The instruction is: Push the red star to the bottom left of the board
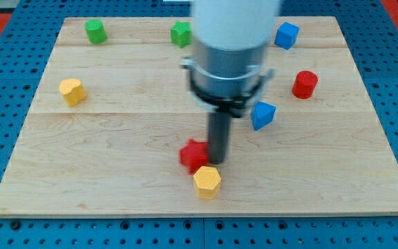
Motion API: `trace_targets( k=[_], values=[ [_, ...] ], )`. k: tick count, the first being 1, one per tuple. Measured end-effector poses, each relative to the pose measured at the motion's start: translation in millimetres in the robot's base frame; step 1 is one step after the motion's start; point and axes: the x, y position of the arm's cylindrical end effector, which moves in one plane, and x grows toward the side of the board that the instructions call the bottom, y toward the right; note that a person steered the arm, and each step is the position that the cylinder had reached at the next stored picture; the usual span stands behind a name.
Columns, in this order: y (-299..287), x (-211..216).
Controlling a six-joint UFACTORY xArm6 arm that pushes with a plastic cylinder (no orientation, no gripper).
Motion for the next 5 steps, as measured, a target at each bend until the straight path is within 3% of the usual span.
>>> trace_targets(
  k=[2,3,4,5],
  values=[
    [-132.6,-16.9],
    [-155.8,-40.1],
    [-193.3,-10.7],
    [-183.5,-5.6]
  ],
)
